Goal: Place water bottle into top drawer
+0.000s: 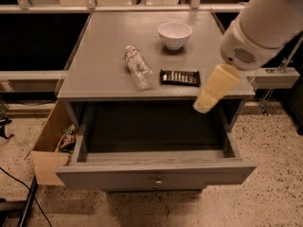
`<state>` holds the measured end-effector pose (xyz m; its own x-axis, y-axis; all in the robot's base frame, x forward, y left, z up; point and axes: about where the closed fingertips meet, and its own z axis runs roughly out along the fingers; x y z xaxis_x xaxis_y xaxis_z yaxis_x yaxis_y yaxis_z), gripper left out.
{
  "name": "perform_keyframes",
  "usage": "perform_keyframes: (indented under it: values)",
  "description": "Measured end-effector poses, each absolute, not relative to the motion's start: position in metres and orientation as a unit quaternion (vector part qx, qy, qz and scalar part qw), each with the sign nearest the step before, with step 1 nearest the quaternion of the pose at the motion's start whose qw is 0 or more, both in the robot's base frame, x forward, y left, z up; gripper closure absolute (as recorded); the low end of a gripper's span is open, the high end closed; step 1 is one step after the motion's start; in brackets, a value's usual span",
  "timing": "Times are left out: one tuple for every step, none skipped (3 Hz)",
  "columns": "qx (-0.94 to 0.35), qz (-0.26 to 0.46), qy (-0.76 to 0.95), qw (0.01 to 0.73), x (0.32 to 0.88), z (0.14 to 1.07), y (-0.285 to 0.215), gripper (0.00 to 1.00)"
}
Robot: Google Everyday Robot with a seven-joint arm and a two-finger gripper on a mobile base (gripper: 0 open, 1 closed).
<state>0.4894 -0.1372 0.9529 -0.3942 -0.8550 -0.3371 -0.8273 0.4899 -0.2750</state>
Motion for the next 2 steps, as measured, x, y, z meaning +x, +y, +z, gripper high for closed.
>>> perform_keyframes:
  values:
    - [-0.479, -0.015, 0.843, 0.245, 0.521, 0.947, -0.114, 0.00]
    - [-0.454, -0.008, 0.850, 0.268, 0.562, 0.940, -0.081, 0.00]
